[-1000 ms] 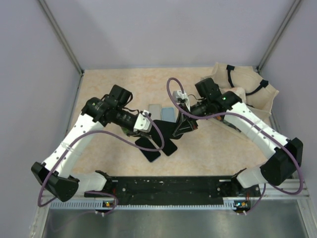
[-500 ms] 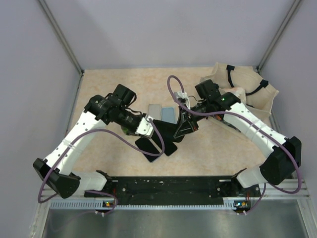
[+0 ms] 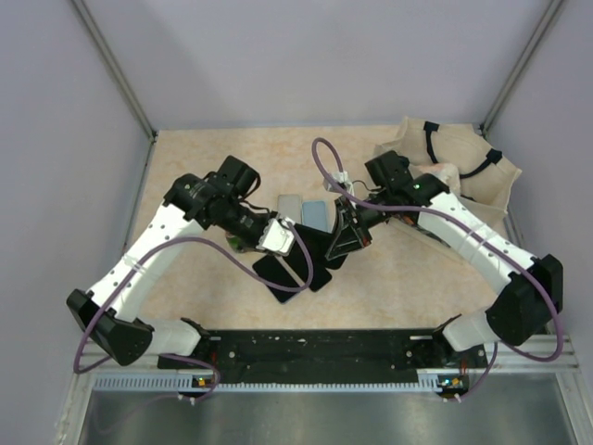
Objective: Take the phone out of the phone case
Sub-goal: Remove the phone case from the phone.
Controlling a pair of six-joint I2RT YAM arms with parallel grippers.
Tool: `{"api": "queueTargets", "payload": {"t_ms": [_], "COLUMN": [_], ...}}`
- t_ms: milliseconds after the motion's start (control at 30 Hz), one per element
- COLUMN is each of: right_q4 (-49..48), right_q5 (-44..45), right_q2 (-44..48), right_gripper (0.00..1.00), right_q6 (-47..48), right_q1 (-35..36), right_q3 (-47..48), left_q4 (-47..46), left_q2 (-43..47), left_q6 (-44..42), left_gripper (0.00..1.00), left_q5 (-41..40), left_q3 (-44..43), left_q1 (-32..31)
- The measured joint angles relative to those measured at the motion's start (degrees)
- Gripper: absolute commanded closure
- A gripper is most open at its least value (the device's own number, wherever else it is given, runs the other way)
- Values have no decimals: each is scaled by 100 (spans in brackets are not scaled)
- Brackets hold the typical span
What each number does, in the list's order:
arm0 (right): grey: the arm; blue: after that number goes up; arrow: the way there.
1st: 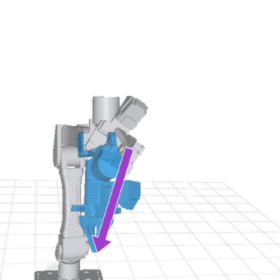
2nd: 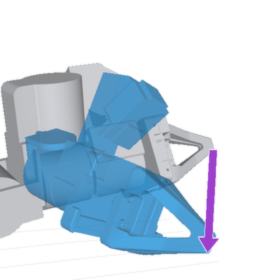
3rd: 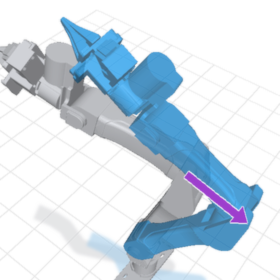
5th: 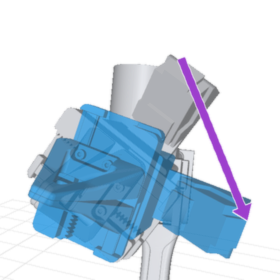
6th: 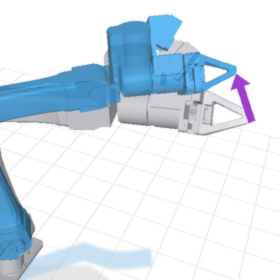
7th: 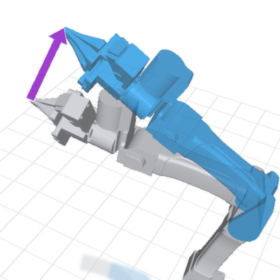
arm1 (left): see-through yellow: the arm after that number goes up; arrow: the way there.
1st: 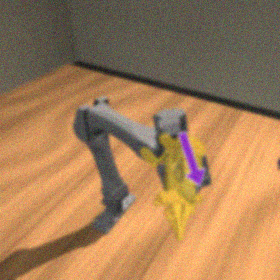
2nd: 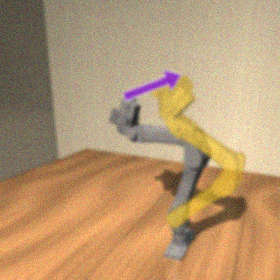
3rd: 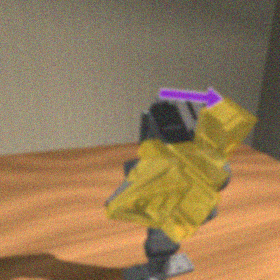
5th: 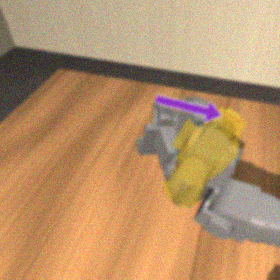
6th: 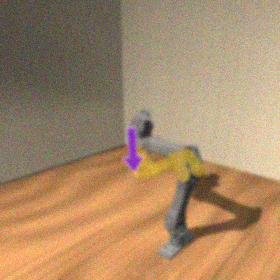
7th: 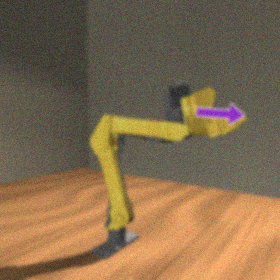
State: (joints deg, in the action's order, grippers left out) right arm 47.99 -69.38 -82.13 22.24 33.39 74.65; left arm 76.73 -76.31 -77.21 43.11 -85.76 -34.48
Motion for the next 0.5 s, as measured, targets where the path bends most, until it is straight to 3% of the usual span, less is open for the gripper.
{"api": "queueTargets", "payload": {"t_ms": [67, 267, 300, 333, 500], "right_q4": [-22, -343, -426, -485, -651], "right_q5": [131, 839, 973, 1084, 1646], "right_q2": [48, 376, 431, 474, 575], "right_gripper": [100, 100, 100, 100, 100], "right_q6": [-31, -144, -151, -160, -184], "right_q1": [-9, 15, 20, 20, 39], "right_q3": [0, 11, 15, 15, 35], "left_q4": [-116, -654, -739, -863, -1906], "left_q2": [52, 529, 625, 732, 1145], "left_q6": [195, 1001, 1213, 1475, 3366], "left_gripper": [50, 37, 28, 25, 28], "left_q5": [-94, 87, 201, 345, 857], "left_q3": [76, 551, 601, 643, 730], "left_q1": [-7, 254, 380, 463, 1003]}}
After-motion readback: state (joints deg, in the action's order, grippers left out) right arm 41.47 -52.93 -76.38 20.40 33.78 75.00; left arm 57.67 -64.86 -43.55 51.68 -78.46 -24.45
